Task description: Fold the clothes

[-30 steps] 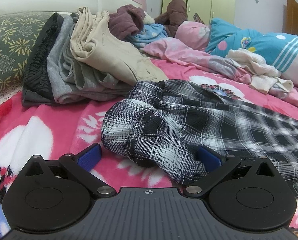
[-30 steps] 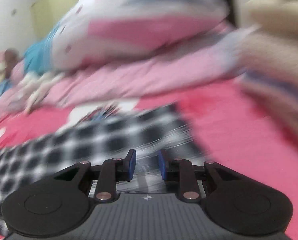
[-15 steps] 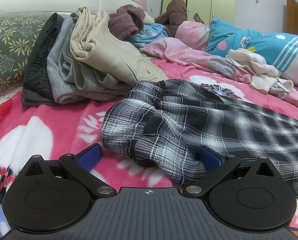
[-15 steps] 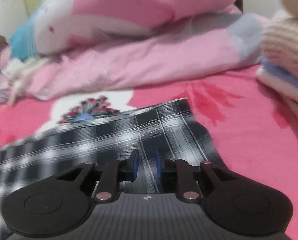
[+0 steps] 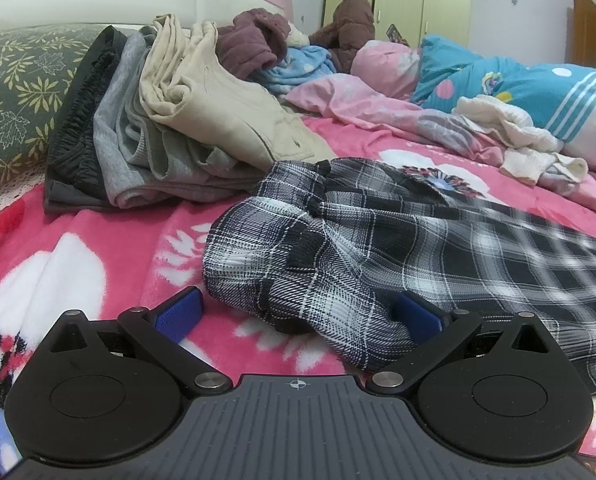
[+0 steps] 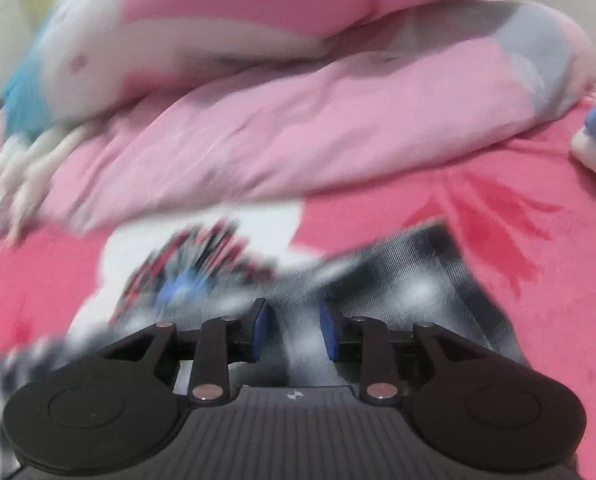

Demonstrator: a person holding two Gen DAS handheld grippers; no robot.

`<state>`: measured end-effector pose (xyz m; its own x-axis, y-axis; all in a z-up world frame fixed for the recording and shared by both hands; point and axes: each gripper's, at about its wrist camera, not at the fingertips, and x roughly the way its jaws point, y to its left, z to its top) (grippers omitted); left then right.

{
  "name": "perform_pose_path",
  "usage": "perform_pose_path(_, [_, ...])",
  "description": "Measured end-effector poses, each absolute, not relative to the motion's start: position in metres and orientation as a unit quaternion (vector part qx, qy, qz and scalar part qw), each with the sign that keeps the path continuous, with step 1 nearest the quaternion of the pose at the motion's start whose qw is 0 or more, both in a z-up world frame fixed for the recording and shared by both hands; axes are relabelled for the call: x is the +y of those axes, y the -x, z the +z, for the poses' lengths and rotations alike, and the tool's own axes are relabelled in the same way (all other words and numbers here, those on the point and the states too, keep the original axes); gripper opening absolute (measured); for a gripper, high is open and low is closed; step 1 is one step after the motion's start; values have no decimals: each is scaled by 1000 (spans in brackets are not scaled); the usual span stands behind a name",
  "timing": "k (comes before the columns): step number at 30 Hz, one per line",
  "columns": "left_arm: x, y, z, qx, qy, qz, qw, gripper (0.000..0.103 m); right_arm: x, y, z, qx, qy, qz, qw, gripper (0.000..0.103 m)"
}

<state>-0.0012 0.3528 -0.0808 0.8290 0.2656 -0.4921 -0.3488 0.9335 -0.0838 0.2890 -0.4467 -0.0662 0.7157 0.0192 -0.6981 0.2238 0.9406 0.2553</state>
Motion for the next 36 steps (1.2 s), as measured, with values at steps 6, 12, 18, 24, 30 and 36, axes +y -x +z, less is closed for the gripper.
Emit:
perform_pose_path(6, [350,-2,-80,253,77,165,950,103,-439,-263,-28,336,-162,-83,924,32])
perform_pose_path(12, [348,-4,-80,257,69,170,949,103,-349,-192,7,367,-75,103,921,33])
perform_pose_path(18, [351,-1,-80,250,79,166,951,103,-186,-156,18,365,27,283,886,34])
perform_pose_path(24, [353,0,-80,247,86,162,951,103,-44,-157,-3,375,32,402,835,33])
perform_pose_path(30, [354,0,-80,249,88,159,951,103,16,-168,-36,362,111,315,870,34])
perform_pose_path(36, [353,-3,-79,257,82,163,949,103,39,-129,-40,346,158,339,860,42])
